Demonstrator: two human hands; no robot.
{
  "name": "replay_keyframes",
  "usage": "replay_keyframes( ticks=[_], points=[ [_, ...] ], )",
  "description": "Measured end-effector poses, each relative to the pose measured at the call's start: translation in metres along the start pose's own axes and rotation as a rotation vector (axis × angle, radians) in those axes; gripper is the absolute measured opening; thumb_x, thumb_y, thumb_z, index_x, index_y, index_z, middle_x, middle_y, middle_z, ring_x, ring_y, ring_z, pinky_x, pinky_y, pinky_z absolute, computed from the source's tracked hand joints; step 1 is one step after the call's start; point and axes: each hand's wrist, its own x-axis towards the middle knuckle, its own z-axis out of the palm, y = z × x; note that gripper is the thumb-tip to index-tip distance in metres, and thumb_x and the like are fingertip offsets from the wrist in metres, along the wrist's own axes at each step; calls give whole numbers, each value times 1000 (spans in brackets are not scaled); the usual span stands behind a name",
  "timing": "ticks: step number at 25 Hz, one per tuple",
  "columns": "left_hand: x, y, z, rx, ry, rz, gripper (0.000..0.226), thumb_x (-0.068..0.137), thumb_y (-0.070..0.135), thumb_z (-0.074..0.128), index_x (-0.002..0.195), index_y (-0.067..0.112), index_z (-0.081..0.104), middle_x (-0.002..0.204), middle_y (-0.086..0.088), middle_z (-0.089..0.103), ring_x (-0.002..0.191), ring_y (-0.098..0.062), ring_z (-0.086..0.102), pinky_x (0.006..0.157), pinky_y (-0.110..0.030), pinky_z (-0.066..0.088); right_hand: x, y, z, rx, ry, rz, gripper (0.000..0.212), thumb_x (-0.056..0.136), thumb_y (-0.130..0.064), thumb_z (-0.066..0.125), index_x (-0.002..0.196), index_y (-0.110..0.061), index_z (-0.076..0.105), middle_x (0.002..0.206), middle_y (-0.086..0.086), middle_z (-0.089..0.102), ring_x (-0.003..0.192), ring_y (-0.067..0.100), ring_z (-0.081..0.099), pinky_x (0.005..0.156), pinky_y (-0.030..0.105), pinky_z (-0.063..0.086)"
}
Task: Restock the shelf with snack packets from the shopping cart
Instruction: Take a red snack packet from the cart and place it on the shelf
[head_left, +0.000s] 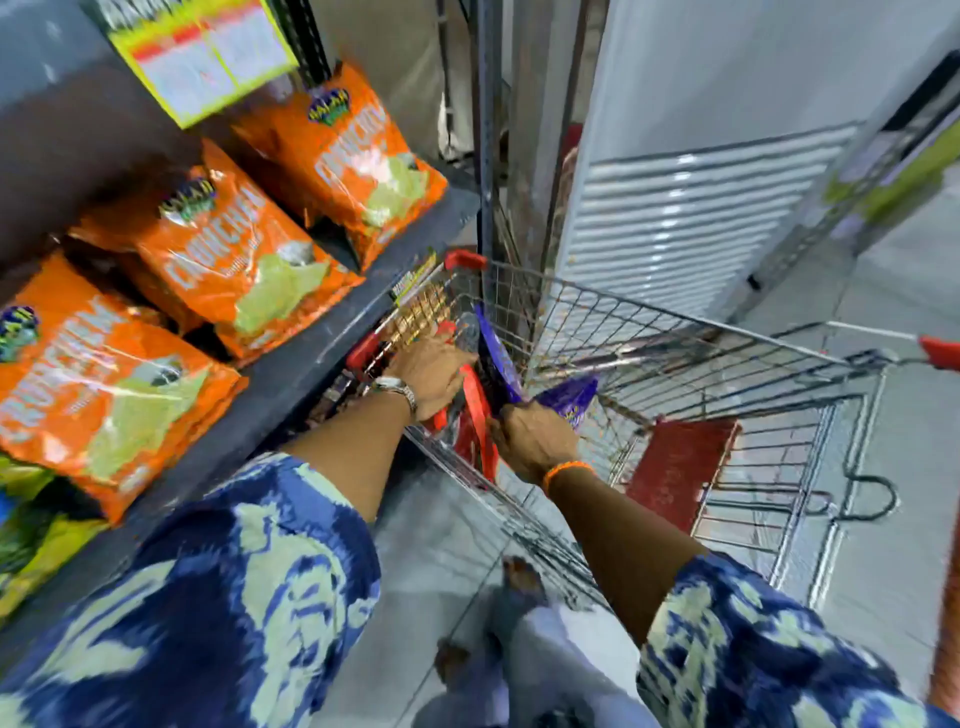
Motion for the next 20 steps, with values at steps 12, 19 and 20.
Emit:
replay_keyframes(
  ticks=[12,19,20],
  points=[
    [43,9,26,52,-265,67,45,83,-2,64,116,28,73,137,-17,62,124,-30,62,86,-40,60,12,13,35,279,-228,277,38,74,-38,58,90,-6,71,90,20,73,80,38,70,67,37,58],
    [20,0,-15,-288,-165,110,9,88,16,73,94,16,80,91,2,80,84,-10,74,82,-32,60,5,70,-46,286,-220,196,17,82,-23,64,81,-13,78,69,3,73,67,20,67,56,25,48],
    [17,4,-30,-318,-152,118,9,87,18,74,92,16,81,88,2,80,81,-11,74,80,-32,60,7,77,-62,298,-224,175,17,83,-23,65,77,-13,78,65,2,72,63,16,65,55,25,48]
  ],
)
